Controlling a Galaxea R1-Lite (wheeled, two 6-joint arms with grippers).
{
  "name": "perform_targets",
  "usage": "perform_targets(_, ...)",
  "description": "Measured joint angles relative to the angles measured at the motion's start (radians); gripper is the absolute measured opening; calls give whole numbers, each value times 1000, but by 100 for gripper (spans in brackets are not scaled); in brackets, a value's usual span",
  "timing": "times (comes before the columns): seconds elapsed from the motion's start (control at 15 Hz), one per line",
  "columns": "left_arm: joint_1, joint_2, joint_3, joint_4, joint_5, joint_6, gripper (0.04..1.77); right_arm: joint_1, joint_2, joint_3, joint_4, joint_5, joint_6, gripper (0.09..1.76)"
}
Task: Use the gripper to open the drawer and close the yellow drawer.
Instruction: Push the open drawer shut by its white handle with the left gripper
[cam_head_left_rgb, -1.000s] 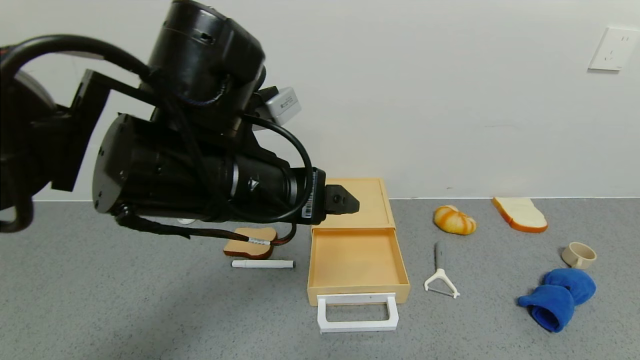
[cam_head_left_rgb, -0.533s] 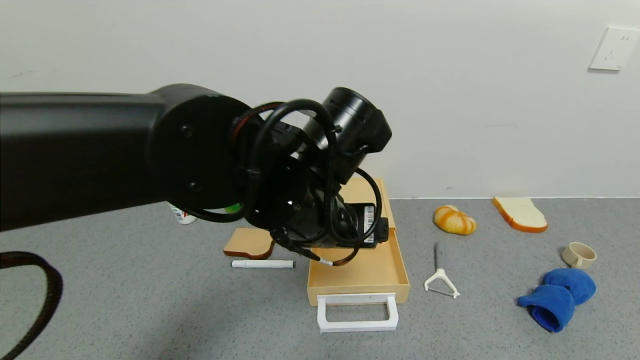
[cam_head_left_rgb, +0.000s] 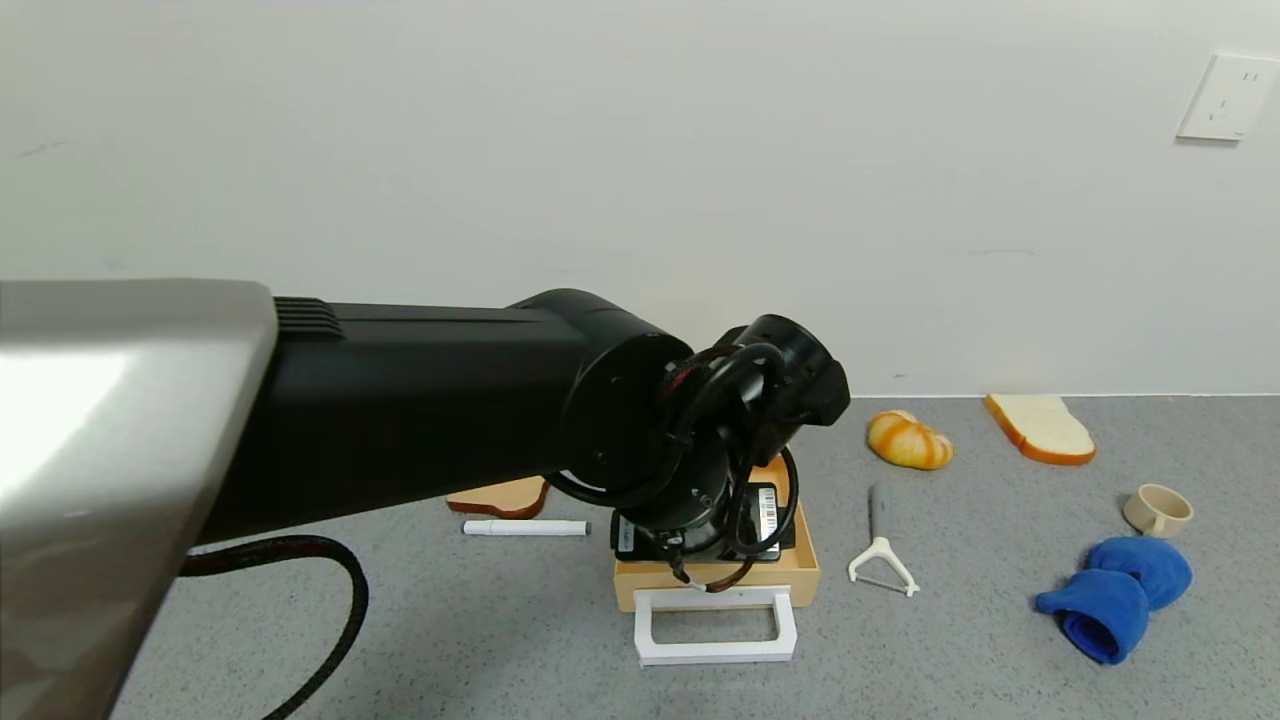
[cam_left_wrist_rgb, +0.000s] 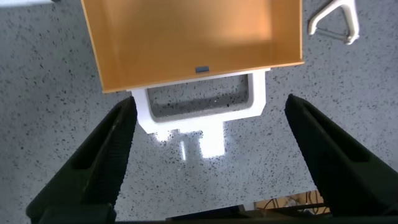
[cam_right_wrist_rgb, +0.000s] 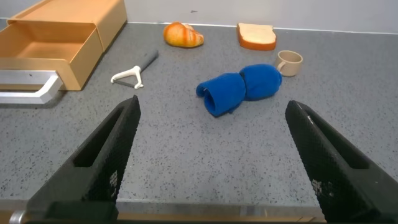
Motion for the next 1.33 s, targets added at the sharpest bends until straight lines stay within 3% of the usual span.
perform_targets(0.53,-5,96,-21,23,-22,-59,172,0,0,0,0,0,0,171)
perform_targets(0.8,-6,125,-30,27,-79,-88,172,0,0,0,0,0,0,171)
perform_targets(1.33,3,178,-70,34,-63,-93,172,0,0,0,0,0,0,171)
